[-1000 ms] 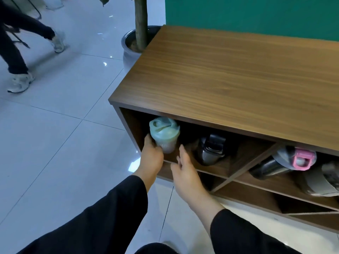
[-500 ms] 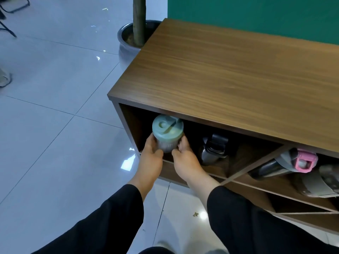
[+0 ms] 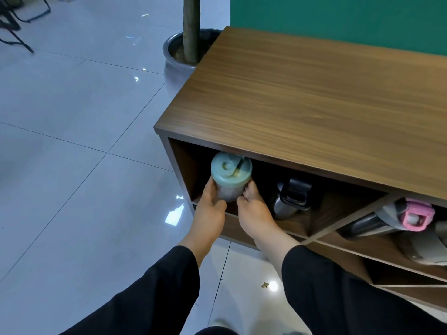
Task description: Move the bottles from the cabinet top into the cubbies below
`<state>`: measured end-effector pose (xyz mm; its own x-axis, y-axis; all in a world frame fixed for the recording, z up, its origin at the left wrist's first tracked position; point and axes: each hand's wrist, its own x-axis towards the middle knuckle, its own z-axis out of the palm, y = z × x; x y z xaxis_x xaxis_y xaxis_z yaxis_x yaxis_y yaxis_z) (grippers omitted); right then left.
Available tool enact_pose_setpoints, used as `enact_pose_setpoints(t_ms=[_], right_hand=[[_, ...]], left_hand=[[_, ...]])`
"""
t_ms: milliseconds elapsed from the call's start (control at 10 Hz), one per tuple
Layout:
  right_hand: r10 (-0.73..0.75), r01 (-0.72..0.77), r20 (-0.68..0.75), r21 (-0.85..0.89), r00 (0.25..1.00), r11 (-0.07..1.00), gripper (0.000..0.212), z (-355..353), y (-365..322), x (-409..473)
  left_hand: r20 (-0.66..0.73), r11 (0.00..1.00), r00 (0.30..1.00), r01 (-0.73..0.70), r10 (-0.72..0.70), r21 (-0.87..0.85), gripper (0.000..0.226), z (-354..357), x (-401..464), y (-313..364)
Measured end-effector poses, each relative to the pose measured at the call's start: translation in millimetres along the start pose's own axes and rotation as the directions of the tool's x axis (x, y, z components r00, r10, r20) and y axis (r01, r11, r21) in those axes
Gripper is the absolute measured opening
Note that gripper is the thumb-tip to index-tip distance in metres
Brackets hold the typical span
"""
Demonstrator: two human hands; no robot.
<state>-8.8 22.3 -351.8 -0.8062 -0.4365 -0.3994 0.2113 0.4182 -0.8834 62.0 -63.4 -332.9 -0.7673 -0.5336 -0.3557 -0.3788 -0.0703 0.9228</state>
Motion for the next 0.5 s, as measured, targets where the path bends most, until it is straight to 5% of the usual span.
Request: enact_pose_setpoints(t_ms=[300, 400, 500], right_hand=[[0.048, -0.048, -0.007, -0.053, 0.999, 0.997, 0.066, -6.3, 4.1, -10.4], [0.044, -0.044, -0.033, 0.026, 0.998, 0.999, 0.058, -9.7, 7.9, -34.4], [0.088, -0.08, -0.065, 0.118, 0.994, 0.99, 0.051, -5.7, 5.8, -62.1]], left_hand=[[-0.016, 0.997, 0.998, 0.054, -0.054, -0.046, 0.073, 0.6, -7.9, -2.3], [-0.158, 0.988, 0.976, 0.143, -0.151, -0.06, 0.053, 10.5, -19.5, -4.4], [-0.073, 0.94, 0.946, 0.301, -0.315, -0.16, 0.041, 26.7, -36.2, -8.2]])
